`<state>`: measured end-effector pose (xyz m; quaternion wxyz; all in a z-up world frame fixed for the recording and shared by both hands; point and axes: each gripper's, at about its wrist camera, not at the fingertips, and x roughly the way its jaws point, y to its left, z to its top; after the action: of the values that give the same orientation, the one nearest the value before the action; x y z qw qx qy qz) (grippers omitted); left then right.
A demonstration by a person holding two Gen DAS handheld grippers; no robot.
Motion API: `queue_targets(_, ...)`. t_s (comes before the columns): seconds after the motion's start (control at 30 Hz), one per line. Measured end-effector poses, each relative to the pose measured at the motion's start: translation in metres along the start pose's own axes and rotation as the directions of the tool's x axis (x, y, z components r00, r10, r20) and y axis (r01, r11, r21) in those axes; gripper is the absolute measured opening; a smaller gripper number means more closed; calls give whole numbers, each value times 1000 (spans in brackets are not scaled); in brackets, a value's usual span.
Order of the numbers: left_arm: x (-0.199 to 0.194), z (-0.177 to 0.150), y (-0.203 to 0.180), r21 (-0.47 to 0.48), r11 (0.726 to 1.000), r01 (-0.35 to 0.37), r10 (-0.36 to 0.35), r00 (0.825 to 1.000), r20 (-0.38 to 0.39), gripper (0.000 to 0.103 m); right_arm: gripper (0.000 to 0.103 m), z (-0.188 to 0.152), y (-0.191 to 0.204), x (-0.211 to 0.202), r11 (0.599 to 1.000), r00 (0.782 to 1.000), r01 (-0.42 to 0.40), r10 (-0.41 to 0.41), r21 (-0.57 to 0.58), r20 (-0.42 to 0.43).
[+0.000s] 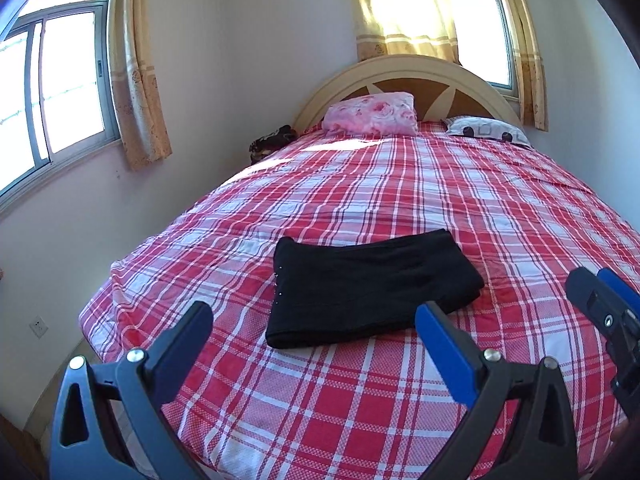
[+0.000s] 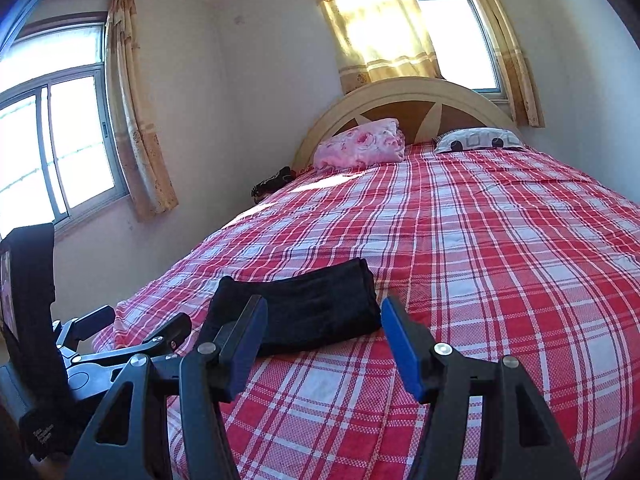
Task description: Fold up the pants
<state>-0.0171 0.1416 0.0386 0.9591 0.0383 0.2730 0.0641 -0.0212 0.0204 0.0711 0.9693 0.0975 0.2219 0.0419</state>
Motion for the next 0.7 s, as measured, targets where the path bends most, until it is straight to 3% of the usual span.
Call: queue_targets(0.7,9,-1,1,1,1000,-19,19,1000,-20,103,61,-4,-2,5,1000,1000,4,-4,4,-23)
